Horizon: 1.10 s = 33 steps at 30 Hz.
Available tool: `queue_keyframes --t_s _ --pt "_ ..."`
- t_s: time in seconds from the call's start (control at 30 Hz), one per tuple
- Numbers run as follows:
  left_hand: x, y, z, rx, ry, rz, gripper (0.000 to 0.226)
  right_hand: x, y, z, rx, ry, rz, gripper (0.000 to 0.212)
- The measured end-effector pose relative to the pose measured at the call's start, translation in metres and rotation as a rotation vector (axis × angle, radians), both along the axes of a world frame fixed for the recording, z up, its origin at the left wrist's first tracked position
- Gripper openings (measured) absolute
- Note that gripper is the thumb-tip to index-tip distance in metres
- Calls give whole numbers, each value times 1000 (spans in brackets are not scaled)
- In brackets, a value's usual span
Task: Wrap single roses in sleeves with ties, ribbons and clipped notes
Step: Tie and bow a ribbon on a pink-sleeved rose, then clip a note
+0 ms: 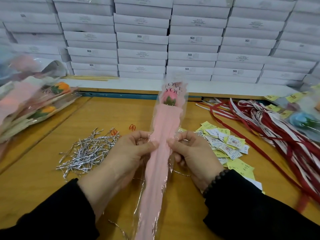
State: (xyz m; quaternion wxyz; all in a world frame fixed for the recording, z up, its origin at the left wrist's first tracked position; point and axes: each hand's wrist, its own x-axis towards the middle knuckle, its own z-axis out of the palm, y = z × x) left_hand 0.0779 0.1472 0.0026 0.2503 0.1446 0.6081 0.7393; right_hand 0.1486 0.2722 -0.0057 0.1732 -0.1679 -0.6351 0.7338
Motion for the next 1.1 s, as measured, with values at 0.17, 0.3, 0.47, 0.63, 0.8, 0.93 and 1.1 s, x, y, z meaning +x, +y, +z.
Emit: queue_keyframes --t_s 0.17,0.3,0.47,0.63,0.8,0.93,1.1 --pt "3 1 -2 3 -1 13 13 -1 0 -3 -66 -31 115 4" --pt "3 -1 -1 -22 -19 -35 12 -3 3 -5 -41 -16 104 10" --pt "1 -1 -1 -2 -19 -36 9 -3 5 -7 -62 -6 111 17" --pt "0 -1 -3 1 -58 -71 5 -2 4 -7 -89 -1 142 19" --pt "-1 -3 -3 -6 -68 -100 16 -2 3 -6 -96 28 145 11" --pt "0 -4 -4 -22 -69 -137 19 -1 2 -6 -98 41 156 12" --pt "1 -3 -4 -12 -80 -146 18 -1 2 -6 -104 60 160 10"
